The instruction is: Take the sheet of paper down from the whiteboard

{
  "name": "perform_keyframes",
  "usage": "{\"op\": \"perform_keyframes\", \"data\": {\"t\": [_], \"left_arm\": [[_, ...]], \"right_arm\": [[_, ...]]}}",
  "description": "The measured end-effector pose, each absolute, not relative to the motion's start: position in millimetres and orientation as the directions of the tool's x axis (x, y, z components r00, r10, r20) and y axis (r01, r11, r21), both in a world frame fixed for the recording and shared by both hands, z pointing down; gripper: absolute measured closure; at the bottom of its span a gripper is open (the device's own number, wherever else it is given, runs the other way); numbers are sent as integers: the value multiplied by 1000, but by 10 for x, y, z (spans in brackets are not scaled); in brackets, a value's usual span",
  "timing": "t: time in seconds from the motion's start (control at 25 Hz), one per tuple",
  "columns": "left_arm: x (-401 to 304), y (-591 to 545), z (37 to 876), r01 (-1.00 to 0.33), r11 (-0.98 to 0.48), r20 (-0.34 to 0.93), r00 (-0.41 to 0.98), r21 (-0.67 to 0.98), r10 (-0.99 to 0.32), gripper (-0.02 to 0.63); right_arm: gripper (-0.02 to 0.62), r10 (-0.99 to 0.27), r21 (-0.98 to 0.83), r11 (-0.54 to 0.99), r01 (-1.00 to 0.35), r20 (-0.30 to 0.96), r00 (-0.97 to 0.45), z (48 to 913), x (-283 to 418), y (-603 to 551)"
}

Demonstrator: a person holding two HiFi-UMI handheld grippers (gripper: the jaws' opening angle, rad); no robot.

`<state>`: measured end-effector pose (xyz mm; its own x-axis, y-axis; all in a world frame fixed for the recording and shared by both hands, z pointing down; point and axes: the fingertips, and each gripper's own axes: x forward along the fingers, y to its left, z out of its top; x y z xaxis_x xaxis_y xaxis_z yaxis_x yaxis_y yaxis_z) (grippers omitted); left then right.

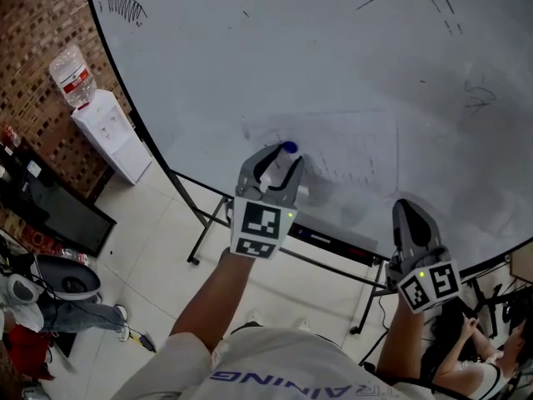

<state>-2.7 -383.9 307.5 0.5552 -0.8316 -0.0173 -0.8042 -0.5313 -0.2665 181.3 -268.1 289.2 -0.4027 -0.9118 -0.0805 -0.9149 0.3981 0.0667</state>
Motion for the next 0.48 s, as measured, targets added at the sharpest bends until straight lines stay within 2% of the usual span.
{"op": "perform_keyframes", "data": {"t": [0.24,0.48], "left_arm": [[-47,-3952,3120,-820,-518,-14,537,-244,-844,426],[-40,-3973,3098,-817,-524,-15,543,-241,-839,454]], "right_arm": [[589,-911,70,400,-914,-76,-405,2907,1767,-2672],[589,-913,69,397,-915,-73,-402,2925,1767,-2685]]}}
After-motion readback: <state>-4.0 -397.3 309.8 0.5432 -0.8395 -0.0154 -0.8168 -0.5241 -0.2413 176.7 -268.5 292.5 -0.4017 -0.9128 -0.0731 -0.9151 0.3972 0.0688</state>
